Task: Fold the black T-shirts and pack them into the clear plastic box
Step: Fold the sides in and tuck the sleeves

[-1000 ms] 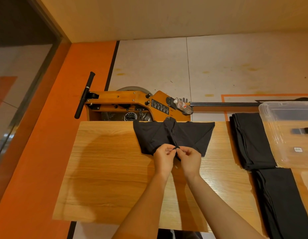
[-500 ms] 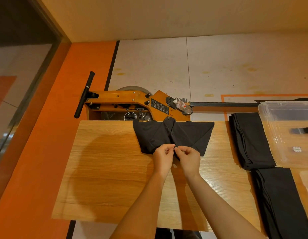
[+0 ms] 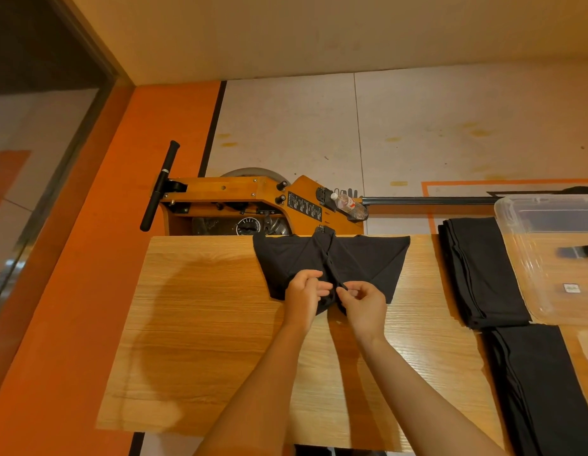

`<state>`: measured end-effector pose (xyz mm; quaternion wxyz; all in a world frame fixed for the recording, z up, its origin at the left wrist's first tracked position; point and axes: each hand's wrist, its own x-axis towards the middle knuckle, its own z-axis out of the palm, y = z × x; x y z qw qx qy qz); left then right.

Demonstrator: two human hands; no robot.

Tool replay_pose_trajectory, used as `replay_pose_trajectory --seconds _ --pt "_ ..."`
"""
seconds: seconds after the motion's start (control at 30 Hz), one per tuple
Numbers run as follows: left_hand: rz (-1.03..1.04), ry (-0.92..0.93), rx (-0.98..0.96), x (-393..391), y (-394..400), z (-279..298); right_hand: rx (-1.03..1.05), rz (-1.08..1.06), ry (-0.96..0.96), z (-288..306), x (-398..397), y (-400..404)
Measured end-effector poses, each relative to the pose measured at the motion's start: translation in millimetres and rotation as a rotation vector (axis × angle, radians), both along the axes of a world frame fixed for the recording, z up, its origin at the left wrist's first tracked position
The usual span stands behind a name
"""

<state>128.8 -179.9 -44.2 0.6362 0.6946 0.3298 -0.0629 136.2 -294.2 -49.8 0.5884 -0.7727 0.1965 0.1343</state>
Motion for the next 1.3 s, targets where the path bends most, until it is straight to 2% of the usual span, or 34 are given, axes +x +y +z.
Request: replay_pose_trajectory --seconds 0.2,0.3,0.57,0.83,0.97,1.3 --pt "-0.146 0.083 0.375 44.7 29.7 -8.1 -0.063 0.152 -0.050 0.6 4.5 -9.8" --pt "-0.178 0.106 0.474 72.9 39.7 -6.2 -0.091 0.205 -0.055 0.6 7.3 -14.9" --pt "-0.307 0.203 0.560 129.5 38.9 -13.6 -0.056 0.257 -0.036 1.4 12.7 -22.1" --pt "-0.425 0.236 0.666 144.0 31.6 -33.4 -0.050 0.287 -0.009 1.8 14.5 -31.7" --pt "-0.419 0.244 0.720 143.7 30.6 -37.6 -0.053 0.270 0.004 1.3 13.3 -36.1" --pt "-0.419 0.208 0.671 143.8 34.2 -29.0 -0.050 0.226 -0.003 1.6 12.5 -42.1"
